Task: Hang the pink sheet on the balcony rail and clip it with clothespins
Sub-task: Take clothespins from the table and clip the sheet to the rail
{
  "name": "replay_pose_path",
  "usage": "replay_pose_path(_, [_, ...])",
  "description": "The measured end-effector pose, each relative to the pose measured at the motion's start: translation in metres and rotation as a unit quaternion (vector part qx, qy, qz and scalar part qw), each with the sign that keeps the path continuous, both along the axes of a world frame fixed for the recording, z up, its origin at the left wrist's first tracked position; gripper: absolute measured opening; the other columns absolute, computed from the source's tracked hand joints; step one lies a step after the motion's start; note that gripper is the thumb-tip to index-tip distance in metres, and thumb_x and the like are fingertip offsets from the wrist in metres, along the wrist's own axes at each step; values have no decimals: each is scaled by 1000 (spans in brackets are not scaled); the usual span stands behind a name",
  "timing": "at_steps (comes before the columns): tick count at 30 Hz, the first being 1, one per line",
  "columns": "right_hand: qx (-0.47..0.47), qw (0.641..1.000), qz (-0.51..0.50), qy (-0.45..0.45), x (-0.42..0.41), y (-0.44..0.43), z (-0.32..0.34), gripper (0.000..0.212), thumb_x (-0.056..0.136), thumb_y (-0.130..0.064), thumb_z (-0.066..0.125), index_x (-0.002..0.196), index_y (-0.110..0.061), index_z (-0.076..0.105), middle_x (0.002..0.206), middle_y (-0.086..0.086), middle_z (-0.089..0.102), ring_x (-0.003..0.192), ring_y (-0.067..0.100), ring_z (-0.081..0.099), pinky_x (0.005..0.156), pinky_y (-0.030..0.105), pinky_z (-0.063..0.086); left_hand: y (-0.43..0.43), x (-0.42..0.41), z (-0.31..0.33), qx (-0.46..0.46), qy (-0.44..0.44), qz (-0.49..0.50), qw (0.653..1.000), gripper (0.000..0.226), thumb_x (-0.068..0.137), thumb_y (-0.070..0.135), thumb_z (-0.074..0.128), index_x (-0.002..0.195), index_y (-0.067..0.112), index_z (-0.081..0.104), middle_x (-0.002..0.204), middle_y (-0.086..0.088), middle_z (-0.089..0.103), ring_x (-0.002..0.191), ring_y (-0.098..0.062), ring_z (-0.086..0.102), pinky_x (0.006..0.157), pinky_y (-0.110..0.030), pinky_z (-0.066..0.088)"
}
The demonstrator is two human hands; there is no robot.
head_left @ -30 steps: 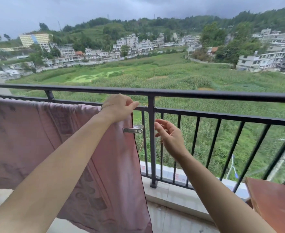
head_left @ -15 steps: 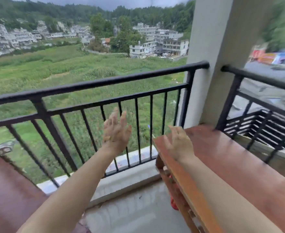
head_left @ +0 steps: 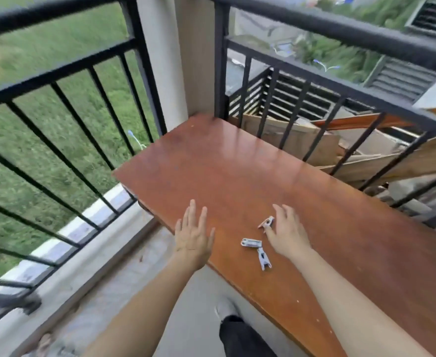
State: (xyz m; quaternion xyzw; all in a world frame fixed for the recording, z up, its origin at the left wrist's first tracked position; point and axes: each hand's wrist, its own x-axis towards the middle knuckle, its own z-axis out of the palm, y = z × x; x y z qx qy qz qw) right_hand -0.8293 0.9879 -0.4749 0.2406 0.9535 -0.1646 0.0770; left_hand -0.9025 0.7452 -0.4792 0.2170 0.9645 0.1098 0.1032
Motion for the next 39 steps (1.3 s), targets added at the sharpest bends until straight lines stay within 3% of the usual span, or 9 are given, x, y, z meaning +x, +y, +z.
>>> replay_pose_path(2, [-19, 998, 22, -50, 3, 7, -25, 66, 94, -37, 54, 151, -18, 27, 151, 9, 32, 137, 29, 36, 109, 40, 35, 14, 7, -26, 2, -44, -5, 999, 62, 98, 43, 42, 151, 13, 30, 162, -18, 7, 144, -36, 28, 110, -50, 34])
replay_pose_path(6, [-49, 987, 103, -116, -2, 0, -72, 59, 96, -35, 52, 149, -17, 34, 144, 6, 42, 130, 29, 43, 104, 40, 39, 24, 19, -73, -15, -151, -2, 988, 65, 102, 42, 32, 156, 18, 5, 160, -11, -24, 150, -32, 7, 117, -43, 22])
replay_pose_path(9, [-50, 977, 160, -133, -15, -7, -97, 53, 97, -35, 53, 146, -18, 42, 142, 3, 47, 129, 27, 46, 104, 40, 41, 18, 21, -102, -26, -224, 2, 974, 64, 103, 41, 26, 156, 21, -3, 157, -2, -33, 151, -26, -7, 118, -42, 22])
replay_pose_path(15, [-52, 967, 200, -150, -46, -2, -121, 25, 95, -38, 58, 116, -25, 64, 112, -2, 63, 112, 22, 54, 89, 35, 44, 8, 18, -130, -100, -314, -27, 944, 66, 102, 35, 29, 156, 18, -5, 160, -2, -27, 149, -23, -20, 119, -47, 15])
replay_pose_path(20, [-84, 969, 198, -125, -69, -8, -109, 15, 95, -37, 58, 97, -22, 56, 104, -1, 65, 105, 24, 59, 78, 36, 45, -2, 1, -113, -68, -316, 5, 946, 58, 100, 29, 35, 154, 17, 17, 164, -2, -6, 151, -22, -2, 120, -42, 14])
replay_pose_path(26, [-187, 974, 126, 0, -109, -82, -58, 46, 85, -34, 68, 128, -23, 58, 109, 3, 72, 103, 29, 66, 86, 35, 49, -66, -2, -53, 33, -187, 180, 965, 53, 98, 29, 42, 148, 18, 29, 161, -10, 16, 148, -26, 15, 117, -40, 24])
replay_pose_path(29, [-241, 957, 151, 62, -128, -146, -30, 30, 79, -29, 74, 108, -22, 72, 97, 4, 76, 95, 26, 71, 83, 35, 54, -121, 16, -11, 47, -104, 253, 961, 50, 96, 30, 45, 144, 22, 34, 162, -5, 16, 147, -24, 18, 114, -40, 29])
replay_pose_path(34, [-300, 907, 269, 119, -134, -281, 19, 30, 71, -15, 77, 101, -17, 74, 92, 8, 71, 88, 26, 69, 85, 38, 54, -229, 79, 52, 8, -21, 345, 938, 55, 95, 32, 47, 147, 24, 31, 163, -3, 7, 147, -24, 15, 113, -40, 28])
replay_pose_path(39, [-344, 859, 366, 97, -95, -408, 59, 28, 72, -22, 74, 100, -20, 69, 85, -3, 70, 83, 16, 67, 81, 32, 54, -335, 150, 91, -103, 40, 373, 921, 59, 83, 33, 57, 138, 23, 37, 157, -16, 26, 145, -35, 26, 113, -50, 32])
